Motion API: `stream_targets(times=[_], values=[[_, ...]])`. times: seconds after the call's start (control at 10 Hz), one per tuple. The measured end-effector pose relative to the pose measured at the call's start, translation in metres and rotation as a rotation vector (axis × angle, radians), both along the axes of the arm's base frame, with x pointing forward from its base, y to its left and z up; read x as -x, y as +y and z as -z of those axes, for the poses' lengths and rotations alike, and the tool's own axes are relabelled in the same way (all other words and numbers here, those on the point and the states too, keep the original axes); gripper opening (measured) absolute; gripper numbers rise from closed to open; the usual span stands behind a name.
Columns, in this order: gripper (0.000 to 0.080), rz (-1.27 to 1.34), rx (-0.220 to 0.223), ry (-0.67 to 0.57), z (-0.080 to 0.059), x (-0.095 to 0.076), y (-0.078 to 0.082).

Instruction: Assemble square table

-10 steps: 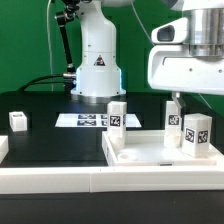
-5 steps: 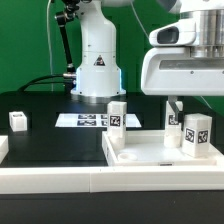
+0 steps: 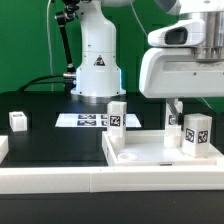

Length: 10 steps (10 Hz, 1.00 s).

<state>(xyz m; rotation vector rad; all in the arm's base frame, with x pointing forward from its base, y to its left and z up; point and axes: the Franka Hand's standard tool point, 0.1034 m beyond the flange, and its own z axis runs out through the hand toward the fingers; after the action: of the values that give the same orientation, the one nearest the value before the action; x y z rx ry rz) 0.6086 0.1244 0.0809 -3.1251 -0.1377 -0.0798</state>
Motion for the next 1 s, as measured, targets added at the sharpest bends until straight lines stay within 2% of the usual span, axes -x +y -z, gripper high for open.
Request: stream_targets(times=[0.3,0.4,0.5,0.6,0.7,1.0], values=[[0.0649,-0.133,0.009,-0.003,0.0025,-0.0008,-0.0054],[0.0538,-0.131,0.009,-0.003,0.0025,-0.0009,-0.0054],[0.0389,-0.126,0.008,-0.003,0.0026,-0.0009,-0.0057],[0.0389,-0.101,0.007,-0.003,0.0026,-0.0009,-0.0057],[0.0289,-0.101,0.007,-0.003,0.0026,-0.001,-0.0058],[0.0289,0.089,-0.006,0.0,0.0029,-0.0011,-0.0065]])
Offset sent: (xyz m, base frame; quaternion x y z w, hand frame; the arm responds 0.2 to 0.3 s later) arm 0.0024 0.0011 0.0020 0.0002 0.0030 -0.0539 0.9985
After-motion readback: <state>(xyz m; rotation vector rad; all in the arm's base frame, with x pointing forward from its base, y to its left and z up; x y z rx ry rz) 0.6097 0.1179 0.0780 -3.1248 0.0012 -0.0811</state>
